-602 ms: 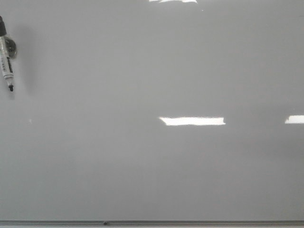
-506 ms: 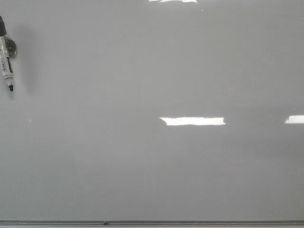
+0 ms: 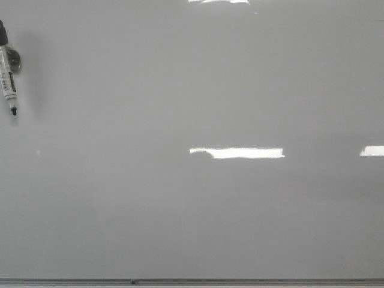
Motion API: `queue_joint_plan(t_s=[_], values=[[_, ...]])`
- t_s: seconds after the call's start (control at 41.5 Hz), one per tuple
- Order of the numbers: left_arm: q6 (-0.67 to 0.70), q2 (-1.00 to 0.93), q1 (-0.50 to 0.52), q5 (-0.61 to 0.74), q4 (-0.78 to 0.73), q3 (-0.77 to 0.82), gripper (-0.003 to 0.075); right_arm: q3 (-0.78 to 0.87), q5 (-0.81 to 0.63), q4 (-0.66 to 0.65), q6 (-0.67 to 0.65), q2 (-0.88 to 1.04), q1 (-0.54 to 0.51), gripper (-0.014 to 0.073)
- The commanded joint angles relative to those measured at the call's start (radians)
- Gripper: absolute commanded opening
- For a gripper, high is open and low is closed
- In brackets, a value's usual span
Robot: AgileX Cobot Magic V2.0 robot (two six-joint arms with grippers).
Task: Write number 5 on whiteboard
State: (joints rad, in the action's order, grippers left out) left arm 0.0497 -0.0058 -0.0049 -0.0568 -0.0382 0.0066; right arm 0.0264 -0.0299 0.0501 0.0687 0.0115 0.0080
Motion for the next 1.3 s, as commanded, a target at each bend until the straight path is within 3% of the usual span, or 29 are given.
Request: queue_joint_plan(t_s=[0.0,0.434,0.602,0.723,0.94,1.277], values=[[0.012,-0.014,-0.007,0.088,0.003,0.005,-0.0020,-0.015,-0.079,-0.003,0.001,0.018,-0.004,-0.0069],[0.012,-0.014,-0.007,0.180,-0.001,0.005,-0.0020,-0.018,-0.103,-0.003,0.001,0.018,-0.004,-0.0069],[0.012,-0.014,-0.007,0.216,-0.001,-0.040,-0.0020,-0.094,-0.046,0.017,-0.012,0.018,-0.004,-0.0069],[0.014,-0.011,-0.007,0.173,0.001,-0.126,-0.0020,-0.214,0.066,0.018,-0.015,0.012,-0.004,-0.0069],[0.014,0.056,-0.007,-0.029,0.004,-0.367,-0.0020,-0.428,0.237,0.018,-0.015,-0.084,-0.004,-0.0069],[0.014,0.295,-0.007,-0.312,0.004,-0.708,-0.0020,-0.679,0.315,0.018,-0.015,-0.335,-0.004,-0.0069]])
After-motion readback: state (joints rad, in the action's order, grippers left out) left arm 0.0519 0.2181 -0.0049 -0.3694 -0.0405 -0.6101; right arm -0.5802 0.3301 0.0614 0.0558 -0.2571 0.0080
